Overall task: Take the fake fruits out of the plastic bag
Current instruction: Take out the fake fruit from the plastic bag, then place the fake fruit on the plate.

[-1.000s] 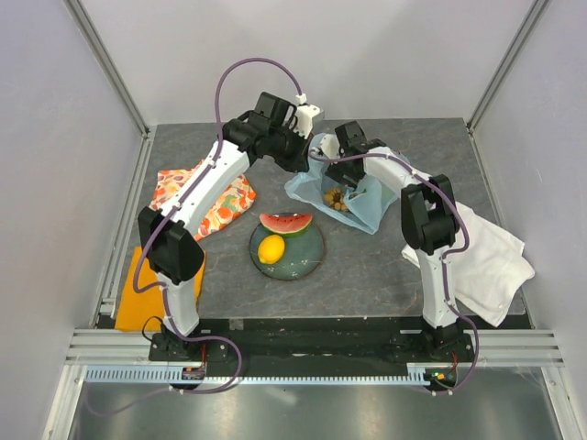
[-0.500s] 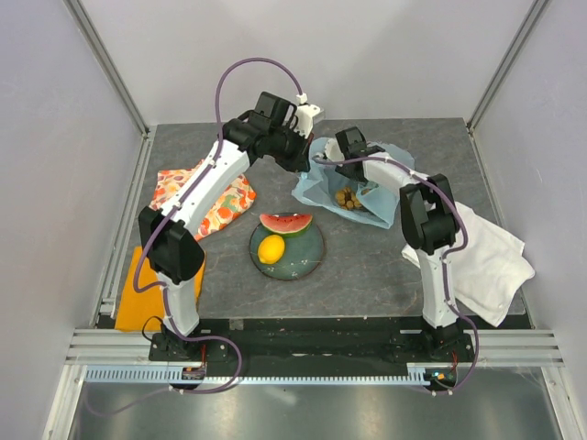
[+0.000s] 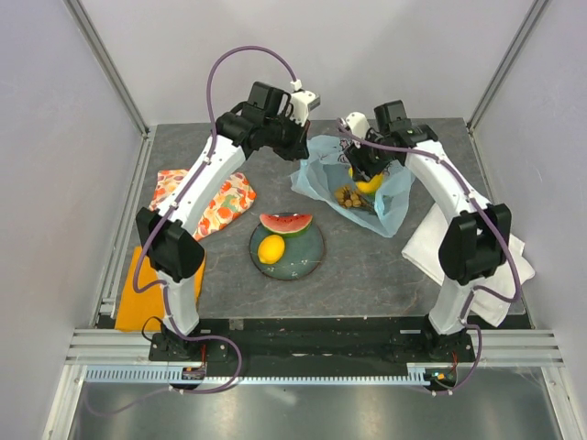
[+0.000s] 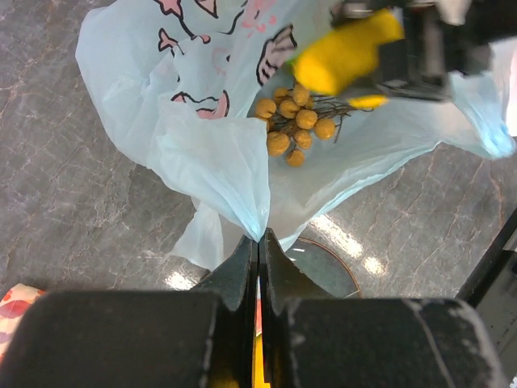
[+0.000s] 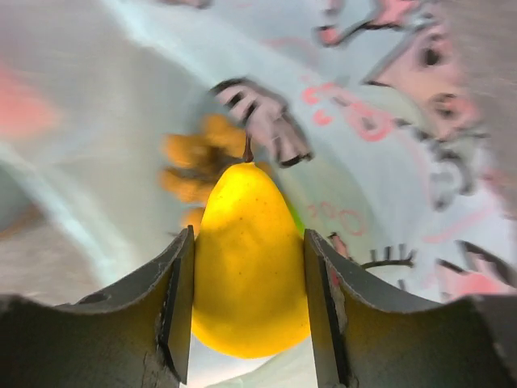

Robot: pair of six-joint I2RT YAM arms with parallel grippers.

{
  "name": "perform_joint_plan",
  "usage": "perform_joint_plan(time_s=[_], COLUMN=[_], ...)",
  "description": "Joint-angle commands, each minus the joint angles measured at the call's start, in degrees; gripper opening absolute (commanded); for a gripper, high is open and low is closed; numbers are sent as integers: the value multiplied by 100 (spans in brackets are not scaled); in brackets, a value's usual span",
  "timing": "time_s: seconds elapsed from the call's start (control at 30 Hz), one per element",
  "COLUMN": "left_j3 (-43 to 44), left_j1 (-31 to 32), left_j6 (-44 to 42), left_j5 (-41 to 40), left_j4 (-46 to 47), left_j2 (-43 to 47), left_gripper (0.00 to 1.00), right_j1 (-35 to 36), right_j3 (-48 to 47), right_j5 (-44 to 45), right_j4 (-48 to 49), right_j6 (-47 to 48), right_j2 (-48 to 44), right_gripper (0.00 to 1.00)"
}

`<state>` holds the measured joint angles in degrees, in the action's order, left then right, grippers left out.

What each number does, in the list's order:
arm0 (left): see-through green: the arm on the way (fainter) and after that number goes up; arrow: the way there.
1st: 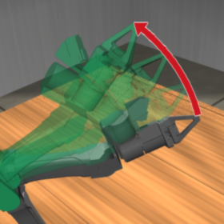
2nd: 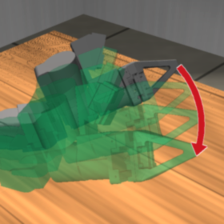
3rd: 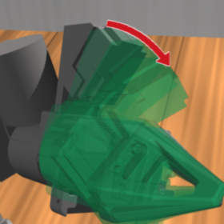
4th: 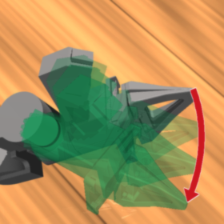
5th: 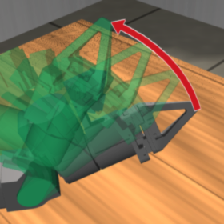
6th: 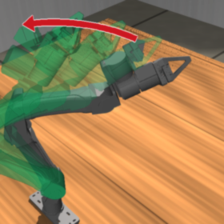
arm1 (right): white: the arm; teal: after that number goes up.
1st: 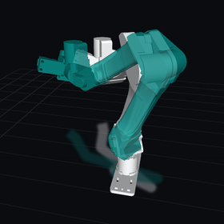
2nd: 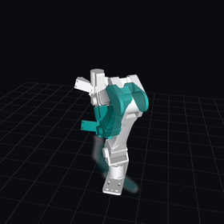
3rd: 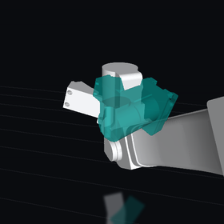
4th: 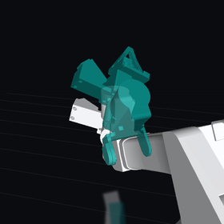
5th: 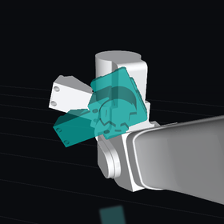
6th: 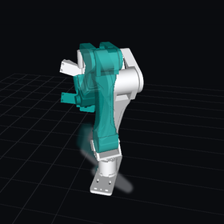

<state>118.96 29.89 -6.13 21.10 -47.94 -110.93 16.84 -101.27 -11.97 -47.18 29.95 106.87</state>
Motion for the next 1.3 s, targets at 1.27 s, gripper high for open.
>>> perform_joint_plan(time_s=[1.27], left_j3=[-1349], left_j1=[-932], left_j6=[-143], left_j5=[1133], left_j4=[-40], left_j2=[1997], left_gripper=[2], right_j1=[2350], right_j3=[4248], right_j5=[-1195], right_j4=[2986], right_j6=[-1117], right_j2=[-2197], right_gripper=[18])
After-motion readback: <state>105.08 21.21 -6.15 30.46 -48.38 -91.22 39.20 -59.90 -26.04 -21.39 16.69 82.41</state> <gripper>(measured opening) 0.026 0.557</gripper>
